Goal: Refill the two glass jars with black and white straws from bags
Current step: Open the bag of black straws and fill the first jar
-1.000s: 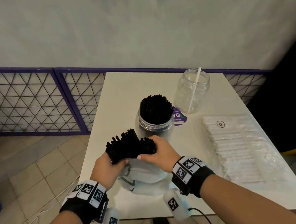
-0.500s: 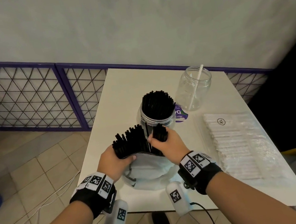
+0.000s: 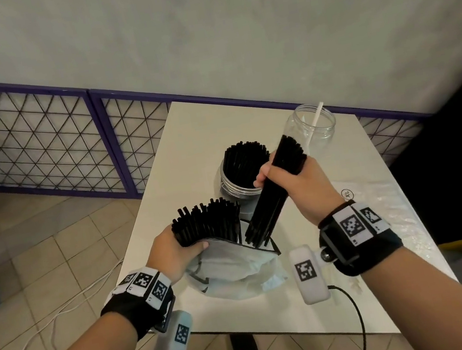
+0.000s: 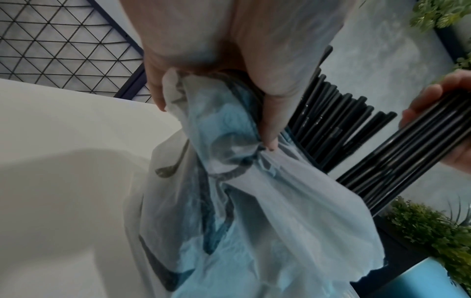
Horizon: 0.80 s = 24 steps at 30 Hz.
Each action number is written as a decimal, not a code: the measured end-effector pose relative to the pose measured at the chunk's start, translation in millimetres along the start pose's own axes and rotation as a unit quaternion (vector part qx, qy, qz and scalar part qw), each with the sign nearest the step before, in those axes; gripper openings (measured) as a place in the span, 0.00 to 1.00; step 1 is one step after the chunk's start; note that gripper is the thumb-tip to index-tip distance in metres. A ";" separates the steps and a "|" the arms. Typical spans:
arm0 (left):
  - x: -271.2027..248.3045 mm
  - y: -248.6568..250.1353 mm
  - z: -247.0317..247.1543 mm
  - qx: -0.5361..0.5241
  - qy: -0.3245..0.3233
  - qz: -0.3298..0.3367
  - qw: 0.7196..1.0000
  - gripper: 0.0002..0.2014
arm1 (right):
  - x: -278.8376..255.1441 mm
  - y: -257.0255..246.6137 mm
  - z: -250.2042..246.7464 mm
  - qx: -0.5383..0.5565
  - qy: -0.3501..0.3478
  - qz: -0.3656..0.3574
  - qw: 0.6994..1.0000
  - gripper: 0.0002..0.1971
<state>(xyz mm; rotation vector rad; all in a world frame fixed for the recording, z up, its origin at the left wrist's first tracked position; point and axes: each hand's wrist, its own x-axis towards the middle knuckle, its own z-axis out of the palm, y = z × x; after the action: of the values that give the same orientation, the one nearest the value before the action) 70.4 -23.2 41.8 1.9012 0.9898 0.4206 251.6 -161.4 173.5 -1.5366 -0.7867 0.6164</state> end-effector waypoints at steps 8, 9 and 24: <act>0.6 -3.6 2.4 -0.021 -0.004 -0.007 1.000 0.21 | -3.4 16.6 11.2 -0.002 0.027 0.030 0.999 0.11; 1.0 -4.1 2.3 -0.022 -0.002 -0.006 1.000 0.21 | -2.0 16.0 11.8 -0.008 0.023 0.023 0.999 0.10; 9.3 -14.7 -1.0 -0.018 -0.008 -0.023 1.000 0.21 | 56.6 -56.7 -15.3 0.183 0.121 -0.123 0.968 0.09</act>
<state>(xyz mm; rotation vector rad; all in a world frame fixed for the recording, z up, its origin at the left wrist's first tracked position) 68.8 -11.7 28.8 1.8430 1.0067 0.3946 291.5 -125.4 234.8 -1.1265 -0.6231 0.3557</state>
